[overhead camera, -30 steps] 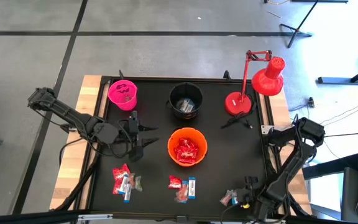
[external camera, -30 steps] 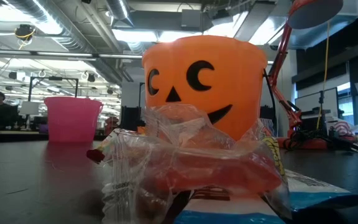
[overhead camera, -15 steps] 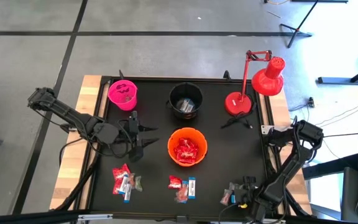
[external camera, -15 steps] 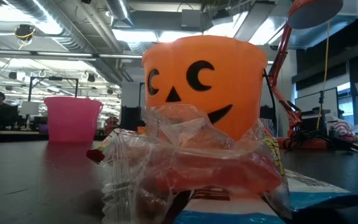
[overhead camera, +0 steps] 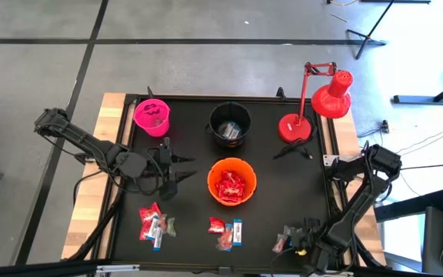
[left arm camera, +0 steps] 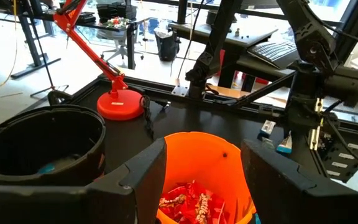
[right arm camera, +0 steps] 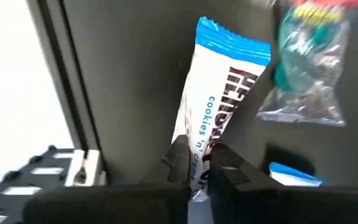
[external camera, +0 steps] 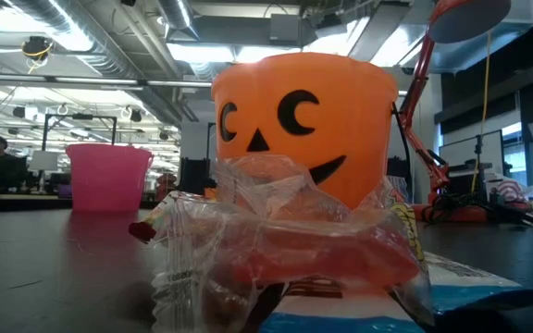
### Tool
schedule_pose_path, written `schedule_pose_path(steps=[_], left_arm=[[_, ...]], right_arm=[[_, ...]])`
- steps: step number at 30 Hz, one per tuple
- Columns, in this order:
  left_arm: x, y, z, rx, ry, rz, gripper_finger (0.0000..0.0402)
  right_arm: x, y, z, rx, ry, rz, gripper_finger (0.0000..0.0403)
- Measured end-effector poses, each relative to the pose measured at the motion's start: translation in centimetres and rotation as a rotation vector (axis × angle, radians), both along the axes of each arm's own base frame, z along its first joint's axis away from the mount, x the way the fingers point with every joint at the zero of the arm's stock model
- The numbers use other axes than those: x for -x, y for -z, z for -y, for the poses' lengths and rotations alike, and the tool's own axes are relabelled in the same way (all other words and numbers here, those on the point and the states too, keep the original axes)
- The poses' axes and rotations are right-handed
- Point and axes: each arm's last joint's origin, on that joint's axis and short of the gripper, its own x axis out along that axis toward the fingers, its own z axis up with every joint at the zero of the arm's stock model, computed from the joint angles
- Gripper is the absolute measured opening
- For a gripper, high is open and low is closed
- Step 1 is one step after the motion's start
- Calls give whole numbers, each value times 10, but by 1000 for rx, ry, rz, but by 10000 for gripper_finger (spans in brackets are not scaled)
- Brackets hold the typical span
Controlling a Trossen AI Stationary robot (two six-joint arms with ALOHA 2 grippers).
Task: Sort candy
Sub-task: Put the white chocolate into the black bucket
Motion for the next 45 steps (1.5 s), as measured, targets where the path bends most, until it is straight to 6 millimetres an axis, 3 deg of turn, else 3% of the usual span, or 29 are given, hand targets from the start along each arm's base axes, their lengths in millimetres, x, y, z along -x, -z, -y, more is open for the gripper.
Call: schedule_pose_path(steps=[4,8,15,21,29,33,37,45], left_arm=[[0,0,0,3,-1,1,196],[0,0,0,5,-1,1,196],[0,0,0,5,-2,2,196],[0,0,0,5,-2,1,196],[0,0,0,5,-2,1,196],[0,0,0,4,-1,-1,196],[0,1,0,1,-2,-8,196],[0,1,0,0,-2,-8,196]], right_arm=[[0,-14,4,-7,17,79,46],[-1,-28,10,15,30,213,31],[-28,-48,34,179,57,538,22],[-67,-67,71,329,127,727,63],[-118,-95,129,341,134,872,33],[-132,-98,152,297,131,869,14],[-142,-101,169,331,151,902,21],[-158,-108,221,563,305,946,25]])
